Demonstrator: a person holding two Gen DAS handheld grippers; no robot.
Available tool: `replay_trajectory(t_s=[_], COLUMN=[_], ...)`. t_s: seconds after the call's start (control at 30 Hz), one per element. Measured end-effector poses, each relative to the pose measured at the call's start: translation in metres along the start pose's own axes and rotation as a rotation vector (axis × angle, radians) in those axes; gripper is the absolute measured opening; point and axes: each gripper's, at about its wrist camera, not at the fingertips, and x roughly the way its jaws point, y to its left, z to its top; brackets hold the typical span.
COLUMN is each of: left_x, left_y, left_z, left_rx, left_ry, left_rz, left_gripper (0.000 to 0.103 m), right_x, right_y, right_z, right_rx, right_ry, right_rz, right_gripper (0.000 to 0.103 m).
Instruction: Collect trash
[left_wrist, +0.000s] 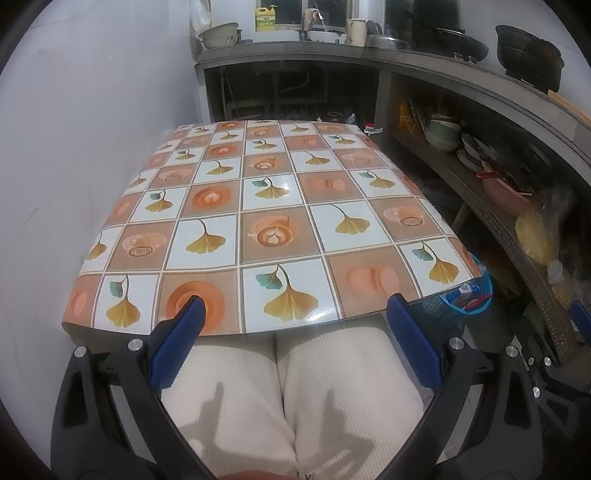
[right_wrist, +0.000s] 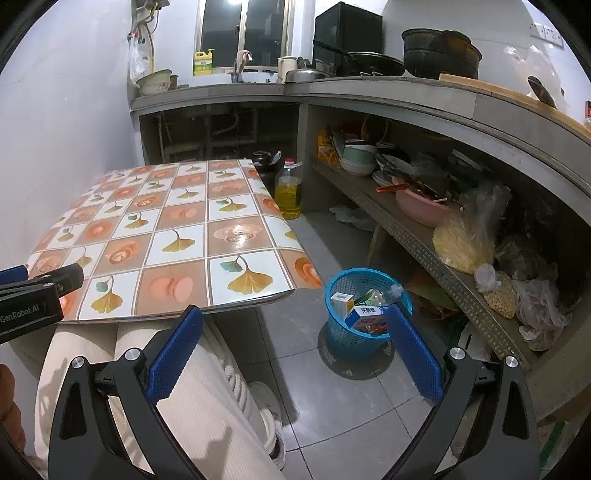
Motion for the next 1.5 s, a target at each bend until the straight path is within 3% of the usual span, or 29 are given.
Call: replay_trajectory(t_s=[1.5], left_x=[-0.0002], left_y=[-0.0007], left_z=[0.0011], left_rx=[0.004], left_ry=[0.002], left_rz=[0.000], left_gripper=[0.094], right_x=[-0.0012], right_y=[-0.0008], right_z=[0.0049], right_rx=[-0.008], right_ry=[-0.013], right_rz=[0.005], right_gripper=[0.096])
